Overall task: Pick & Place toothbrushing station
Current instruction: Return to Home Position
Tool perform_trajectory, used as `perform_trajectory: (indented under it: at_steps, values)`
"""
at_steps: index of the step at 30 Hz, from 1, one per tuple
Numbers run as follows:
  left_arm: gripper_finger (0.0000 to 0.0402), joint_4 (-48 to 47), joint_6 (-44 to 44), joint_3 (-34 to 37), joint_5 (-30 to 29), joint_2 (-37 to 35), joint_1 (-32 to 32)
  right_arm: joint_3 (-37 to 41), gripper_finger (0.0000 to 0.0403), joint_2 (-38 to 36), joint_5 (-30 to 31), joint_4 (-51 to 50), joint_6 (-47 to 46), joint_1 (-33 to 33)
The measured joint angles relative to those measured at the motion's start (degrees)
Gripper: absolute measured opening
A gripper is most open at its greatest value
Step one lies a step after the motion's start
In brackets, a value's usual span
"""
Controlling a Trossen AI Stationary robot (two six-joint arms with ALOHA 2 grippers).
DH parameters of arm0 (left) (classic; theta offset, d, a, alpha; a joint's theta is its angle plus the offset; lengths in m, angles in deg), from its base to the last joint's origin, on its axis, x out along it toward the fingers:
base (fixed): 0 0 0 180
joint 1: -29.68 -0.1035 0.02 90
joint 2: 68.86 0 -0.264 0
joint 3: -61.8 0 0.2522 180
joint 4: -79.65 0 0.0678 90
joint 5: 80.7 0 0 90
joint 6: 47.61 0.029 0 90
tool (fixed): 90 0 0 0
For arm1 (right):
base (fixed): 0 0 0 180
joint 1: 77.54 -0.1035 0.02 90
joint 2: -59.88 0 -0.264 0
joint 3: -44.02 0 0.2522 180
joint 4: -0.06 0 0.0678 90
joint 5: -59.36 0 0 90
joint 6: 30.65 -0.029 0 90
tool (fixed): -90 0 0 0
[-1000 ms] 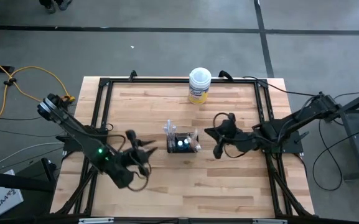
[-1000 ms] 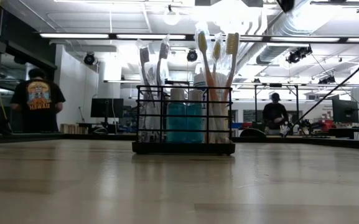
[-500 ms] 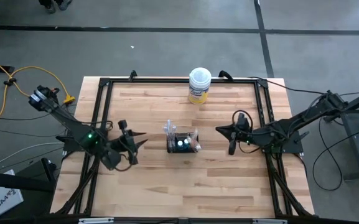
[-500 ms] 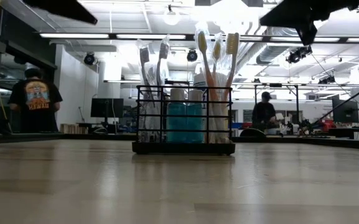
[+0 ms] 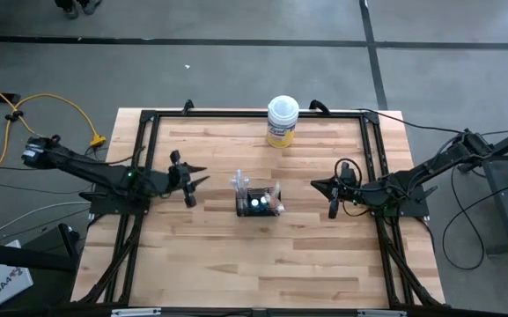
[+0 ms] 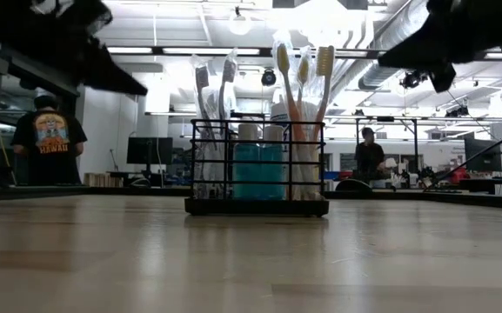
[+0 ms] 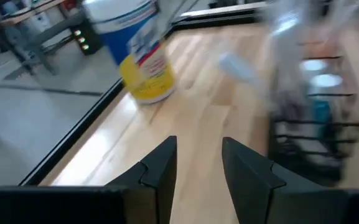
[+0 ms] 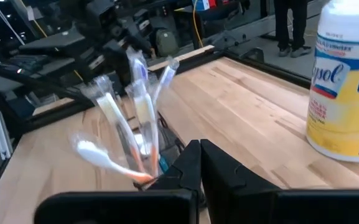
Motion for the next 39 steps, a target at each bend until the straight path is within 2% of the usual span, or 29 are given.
perform_trajectory:
  at_steps: [9,12,19,30,34,37,39]
  values:
    - [0.0122,0.96,-1.04,9.52,7.84,-9.78,-11.34,9.00,0.0002,-4.01,-0.05,9.94,-0.23,0.00]
    - [0.0122,3.30,-1.07,12.54,11.73,-12.53,-14.49,10.37,0.0002,-4.78,-0.04,10.86,-0.47,0.00]
    - [0.0122,5.61,-2.06,18.60,15.32,-16.63,-19.80,11.95,0.0002,-5.08,-0.03,12.79,-0.60,0.00]
    - [0.0122,2.39,-1.77,19.27,16.50,-17.62,-23.73,12.24,0.0002,-5.06,-0.02,11.38,-0.20,0.00]
    - [0.0122,0.87,-2.03,19.32,16.52,-17.62,-25.34,15.92,0.0002,-5.49,0.12,14.32,-0.58,0.00]
    - [0.0122,0.45,-2.30,19.34,16.52,-17.64,-26.24,19.85,0.0002,-6.63,0.12,20.13,-0.81,0.01]
    - [0.0122,0.28,-2.34,19.37,16.58,-17.64,-26.49,19.98,0.0002,-6.87,-0.24,20.37,-0.87,0.01]
